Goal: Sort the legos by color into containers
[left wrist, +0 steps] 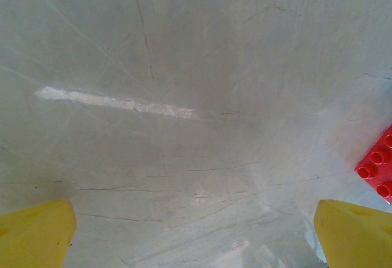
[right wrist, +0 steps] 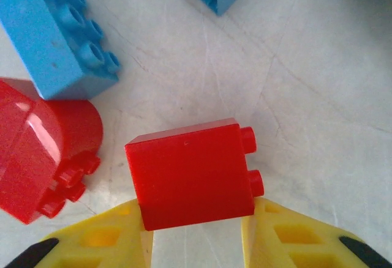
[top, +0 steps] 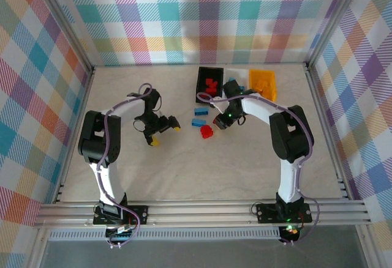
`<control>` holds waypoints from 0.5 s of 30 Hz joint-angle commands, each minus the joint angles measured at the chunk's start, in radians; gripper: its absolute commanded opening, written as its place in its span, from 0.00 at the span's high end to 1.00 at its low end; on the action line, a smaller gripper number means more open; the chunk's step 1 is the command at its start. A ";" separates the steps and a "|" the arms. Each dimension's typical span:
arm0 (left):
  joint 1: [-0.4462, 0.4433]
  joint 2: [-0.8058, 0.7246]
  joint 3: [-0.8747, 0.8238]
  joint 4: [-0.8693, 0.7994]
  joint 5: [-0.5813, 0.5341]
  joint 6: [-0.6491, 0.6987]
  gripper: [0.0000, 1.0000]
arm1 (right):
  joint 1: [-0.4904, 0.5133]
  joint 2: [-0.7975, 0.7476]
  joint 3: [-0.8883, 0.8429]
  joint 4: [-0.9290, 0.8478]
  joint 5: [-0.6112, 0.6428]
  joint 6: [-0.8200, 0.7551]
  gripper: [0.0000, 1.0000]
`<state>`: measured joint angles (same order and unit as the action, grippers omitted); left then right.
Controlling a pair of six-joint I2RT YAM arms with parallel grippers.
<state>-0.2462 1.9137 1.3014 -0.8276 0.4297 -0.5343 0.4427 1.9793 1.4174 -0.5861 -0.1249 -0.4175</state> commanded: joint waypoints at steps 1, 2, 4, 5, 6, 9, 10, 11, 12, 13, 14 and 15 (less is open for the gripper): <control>0.005 -0.023 -0.011 0.005 0.018 -0.004 0.00 | -0.008 -0.036 0.067 0.009 -0.044 0.054 0.62; 0.005 -0.022 -0.010 0.004 0.018 -0.002 0.00 | -0.013 -0.023 0.105 0.010 -0.045 0.066 0.62; 0.005 -0.021 -0.005 -0.002 0.018 0.006 0.00 | -0.024 0.013 0.186 0.012 -0.044 0.085 0.61; 0.005 -0.021 0.000 -0.006 0.017 0.010 0.00 | -0.029 0.043 0.240 0.009 -0.044 0.098 0.61; 0.005 -0.021 0.003 -0.012 0.015 0.014 0.00 | -0.035 0.079 0.300 0.005 -0.039 0.107 0.61; 0.005 -0.022 0.013 -0.028 0.013 0.024 0.00 | -0.051 0.209 0.505 -0.035 -0.008 0.131 0.61; 0.005 -0.024 0.013 -0.032 0.010 0.026 0.00 | -0.056 0.250 0.568 -0.047 -0.003 0.136 0.60; 0.005 -0.027 0.014 -0.037 0.008 0.025 0.00 | -0.061 0.300 0.642 -0.059 0.002 0.140 0.57; 0.005 -0.028 0.014 -0.041 0.006 0.027 0.00 | -0.064 0.350 0.710 -0.075 0.011 0.141 0.52; 0.005 -0.031 0.015 -0.044 0.004 0.028 0.00 | -0.066 0.388 0.773 -0.091 0.021 0.143 0.48; 0.005 -0.033 0.016 -0.048 0.003 0.030 0.00 | -0.069 0.426 0.833 -0.109 0.026 0.144 0.44; 0.004 -0.034 0.018 -0.050 0.001 0.031 0.00 | -0.070 0.450 0.876 -0.122 0.024 0.146 0.42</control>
<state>-0.2462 1.9133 1.3022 -0.8391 0.4286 -0.5259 0.3813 2.3466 2.1963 -0.6147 -0.1146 -0.2947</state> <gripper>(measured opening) 0.999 0.565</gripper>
